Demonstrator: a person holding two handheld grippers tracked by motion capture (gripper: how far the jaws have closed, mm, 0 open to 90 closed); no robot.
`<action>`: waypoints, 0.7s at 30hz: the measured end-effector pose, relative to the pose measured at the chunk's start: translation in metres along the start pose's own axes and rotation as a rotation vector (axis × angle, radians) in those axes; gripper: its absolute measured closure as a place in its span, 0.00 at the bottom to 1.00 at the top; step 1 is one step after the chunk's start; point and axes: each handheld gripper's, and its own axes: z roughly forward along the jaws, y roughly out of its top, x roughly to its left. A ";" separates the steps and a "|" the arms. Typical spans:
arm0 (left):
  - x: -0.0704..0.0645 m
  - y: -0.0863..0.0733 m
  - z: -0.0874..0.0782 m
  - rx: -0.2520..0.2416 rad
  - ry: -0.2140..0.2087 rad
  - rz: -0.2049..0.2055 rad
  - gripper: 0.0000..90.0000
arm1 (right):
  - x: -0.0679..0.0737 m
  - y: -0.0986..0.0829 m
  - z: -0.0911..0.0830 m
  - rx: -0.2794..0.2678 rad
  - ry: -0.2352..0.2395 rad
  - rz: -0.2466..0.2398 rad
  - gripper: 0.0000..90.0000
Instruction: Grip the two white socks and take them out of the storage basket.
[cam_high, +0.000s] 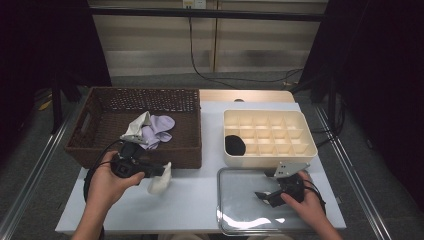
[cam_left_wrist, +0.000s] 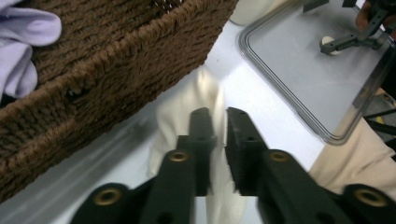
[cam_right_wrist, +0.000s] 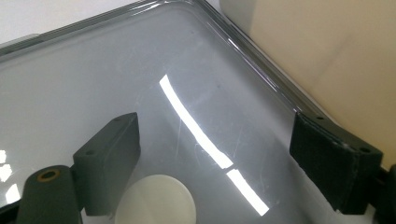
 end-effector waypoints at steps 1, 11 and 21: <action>0.000 0.000 0.001 -0.003 0.004 0.008 0.84 | 0.000 0.000 0.000 0.000 0.000 0.000 0.18; 0.015 0.013 -0.012 -0.055 0.094 -0.014 0.66 | 0.000 0.000 0.000 -0.001 -0.002 0.001 0.18; 0.043 0.035 -0.017 -0.128 0.196 -0.039 0.48 | 0.000 0.000 0.000 -0.001 -0.002 0.001 0.18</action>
